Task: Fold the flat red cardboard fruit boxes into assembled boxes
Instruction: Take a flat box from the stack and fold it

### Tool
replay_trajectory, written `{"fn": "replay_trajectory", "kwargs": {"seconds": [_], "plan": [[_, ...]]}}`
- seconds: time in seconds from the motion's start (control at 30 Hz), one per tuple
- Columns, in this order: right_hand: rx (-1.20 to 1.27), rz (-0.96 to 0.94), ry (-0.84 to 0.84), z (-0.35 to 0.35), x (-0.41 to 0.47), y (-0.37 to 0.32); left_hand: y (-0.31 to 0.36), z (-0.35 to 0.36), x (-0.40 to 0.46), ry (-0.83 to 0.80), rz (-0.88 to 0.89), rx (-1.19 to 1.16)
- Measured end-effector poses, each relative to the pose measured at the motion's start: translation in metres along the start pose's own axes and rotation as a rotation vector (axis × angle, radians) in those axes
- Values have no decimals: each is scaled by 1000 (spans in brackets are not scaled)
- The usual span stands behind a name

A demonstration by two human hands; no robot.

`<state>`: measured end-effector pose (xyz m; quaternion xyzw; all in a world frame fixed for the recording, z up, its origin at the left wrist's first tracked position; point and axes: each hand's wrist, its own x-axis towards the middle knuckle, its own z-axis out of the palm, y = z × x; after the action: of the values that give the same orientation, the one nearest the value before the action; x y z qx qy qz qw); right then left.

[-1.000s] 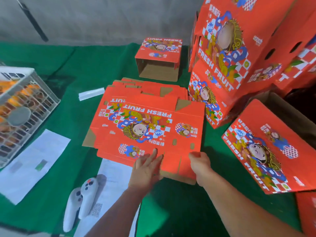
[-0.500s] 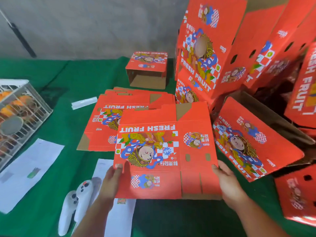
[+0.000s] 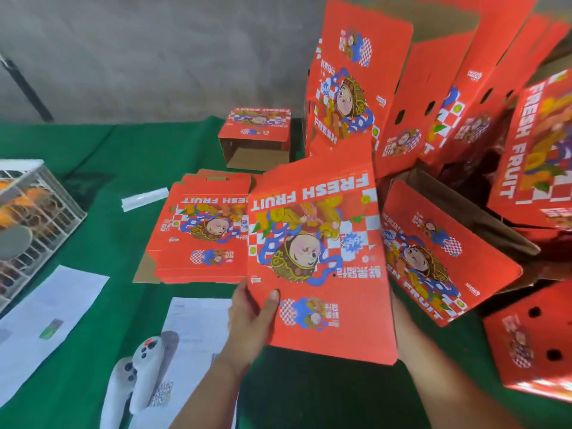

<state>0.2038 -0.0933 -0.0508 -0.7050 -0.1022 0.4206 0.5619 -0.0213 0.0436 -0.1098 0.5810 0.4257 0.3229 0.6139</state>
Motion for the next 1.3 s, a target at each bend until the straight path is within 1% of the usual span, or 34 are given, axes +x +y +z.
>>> {"fn": "replay_trajectory", "kwargs": {"seconds": [0.07,0.1,0.13,0.17,0.2,0.23,0.27,0.3,0.37,0.43,0.47,0.53,0.57,0.6,0.7,0.77,0.83,0.9,0.97,1.03,1.07,1.13,1.2,1.3], "plan": [[-59,-149,42,-6,2,-11,-2,-1,-4,16,27,1],[-62,-208,29,-9,1,-19,-5,-5,-6,28,17,3],[-35,-240,-30,-13,-2,-26,-10,-9,-8,39,12,17],[-5,-228,-127,-18,-2,-29,-15,-11,-12,53,10,74],[79,-188,-216,-22,-3,-31,-17,-11,-17,67,15,152],[155,-143,-273,-26,-1,-28,-17,-8,-23,74,45,238],[170,-137,-275,-25,-6,-26,-16,-3,-28,56,95,269],[97,-191,-235,-22,-10,-24,-16,3,-31,37,122,250],[-33,-312,-182,-20,-16,-20,-12,9,-33,36,52,88],[-104,-352,-180,-24,-20,-16,1,5,-30,81,-8,-82],[-130,-370,-194,-28,-22,-15,8,0,-25,83,-17,-113],[-163,-383,-259,-38,-26,-13,21,-6,-16,-7,16,-118],[-176,-372,-289,-42,-28,-13,26,-7,-13,-27,36,-107],[-194,-358,-305,-46,-29,-11,30,-8,-12,-11,41,-114],[-217,-363,-271,-54,-25,-4,41,-7,-15,49,67,-141],[-213,-384,-222,-59,-24,-1,48,-6,-20,42,108,-117],[-178,-400,-191,-62,-26,-3,57,-2,-25,29,110,-77],[-123,-449,-169,-61,-27,-7,62,-1,-27,22,167,-35],[-74,-506,-110,-58,-27,-12,66,-3,-28,17,248,28],[-70,-557,-85,-54,-28,-18,72,-2,-26,-8,312,58],[-105,-583,-99,-53,-30,-21,75,-1,-25,-17,338,63],[-256,-641,-119,-50,-35,-27,77,1,-23,-15,369,89],[-379,-712,-76,-49,-36,-27,78,0,-23,21,382,151],[-465,-786,8,-53,-34,-23,80,-1,-27,109,467,260]]}}
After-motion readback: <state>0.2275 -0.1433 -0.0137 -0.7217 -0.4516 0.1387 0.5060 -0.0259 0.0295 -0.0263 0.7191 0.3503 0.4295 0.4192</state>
